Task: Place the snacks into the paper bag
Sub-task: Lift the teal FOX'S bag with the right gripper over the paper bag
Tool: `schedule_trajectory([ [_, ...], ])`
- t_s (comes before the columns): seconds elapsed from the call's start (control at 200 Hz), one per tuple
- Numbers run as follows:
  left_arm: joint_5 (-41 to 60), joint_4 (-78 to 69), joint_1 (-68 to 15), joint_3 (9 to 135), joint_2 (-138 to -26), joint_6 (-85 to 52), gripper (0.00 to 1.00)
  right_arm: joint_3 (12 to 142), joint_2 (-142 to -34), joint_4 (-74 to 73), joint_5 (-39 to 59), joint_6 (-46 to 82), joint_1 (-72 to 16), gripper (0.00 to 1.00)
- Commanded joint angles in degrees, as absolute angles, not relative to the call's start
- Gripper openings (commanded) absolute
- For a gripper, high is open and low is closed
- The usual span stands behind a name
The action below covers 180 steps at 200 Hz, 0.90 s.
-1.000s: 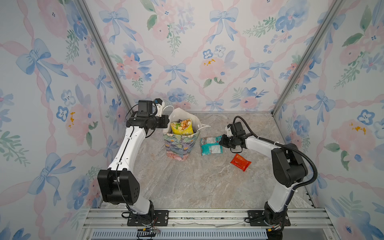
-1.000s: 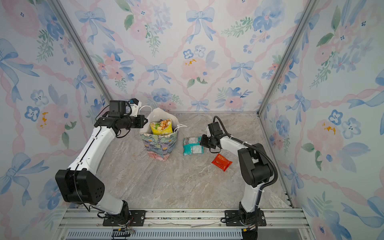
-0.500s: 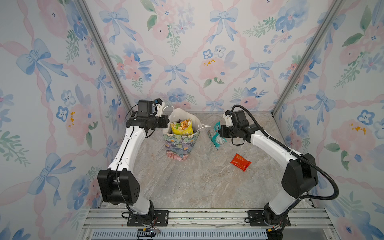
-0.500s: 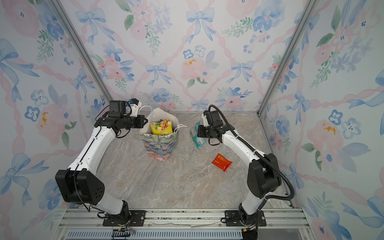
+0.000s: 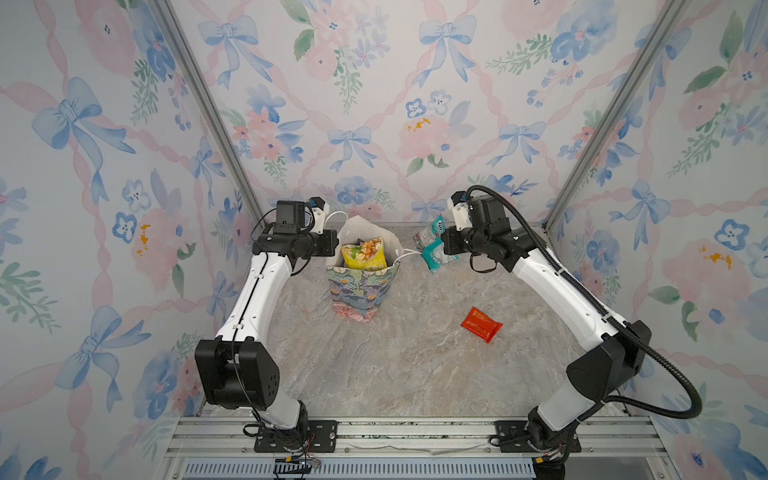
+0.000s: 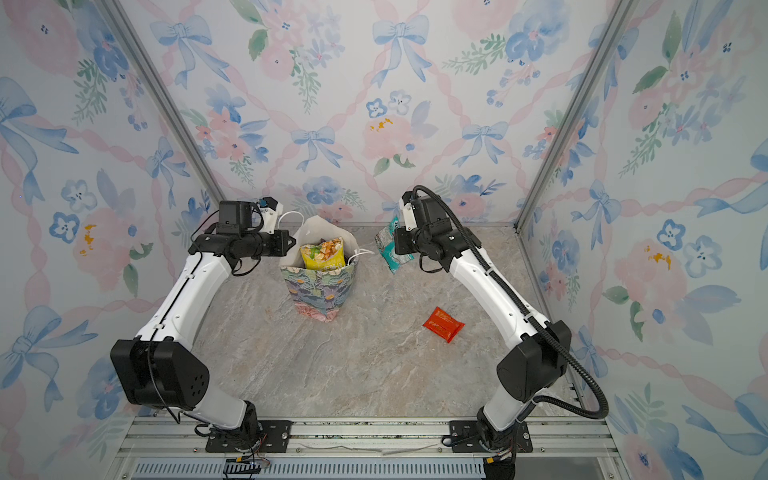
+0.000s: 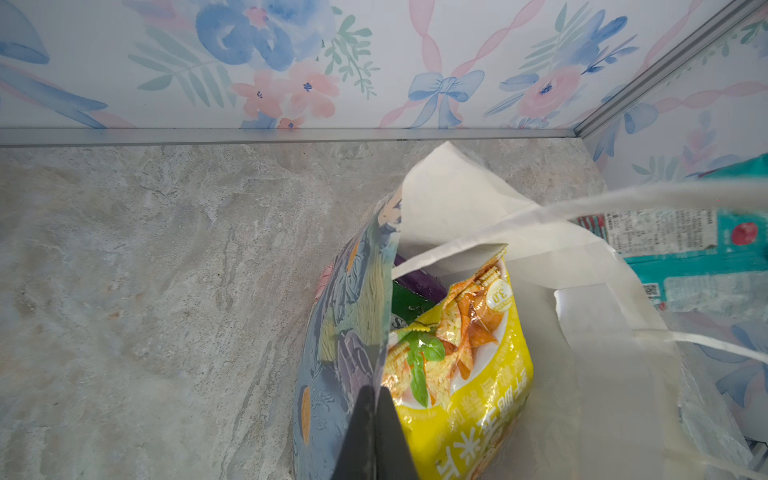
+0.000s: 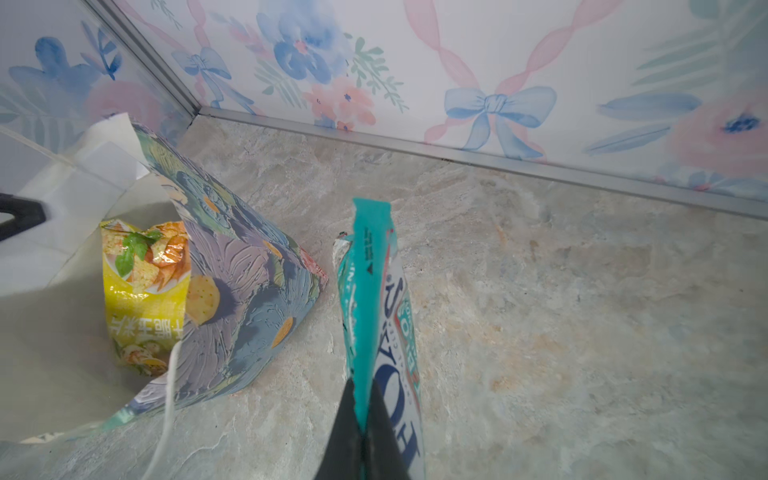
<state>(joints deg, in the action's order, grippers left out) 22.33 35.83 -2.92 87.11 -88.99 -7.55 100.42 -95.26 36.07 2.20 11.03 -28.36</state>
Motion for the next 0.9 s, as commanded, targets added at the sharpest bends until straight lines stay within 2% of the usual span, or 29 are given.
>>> schedule_trajectory([
  [0.0,22.5,37.0,-2.8,86.2,-88.4,-6.4,0.00,106.7,-95.9,36.6,0.5,8.5,-29.9,0.00],
  [0.63,22.6,37.0,-2.7,86.2,-88.4,-6.4,0.00,140.1,-110.5,44.4,1.8,-0.1,-38.6,0.00],
  [0.895,22.5,37.0,-2.8,86.2,-88.4,-6.4,0.00,142.4,-112.8,47.7,3.9,-3.0,-43.5,0.00],
])
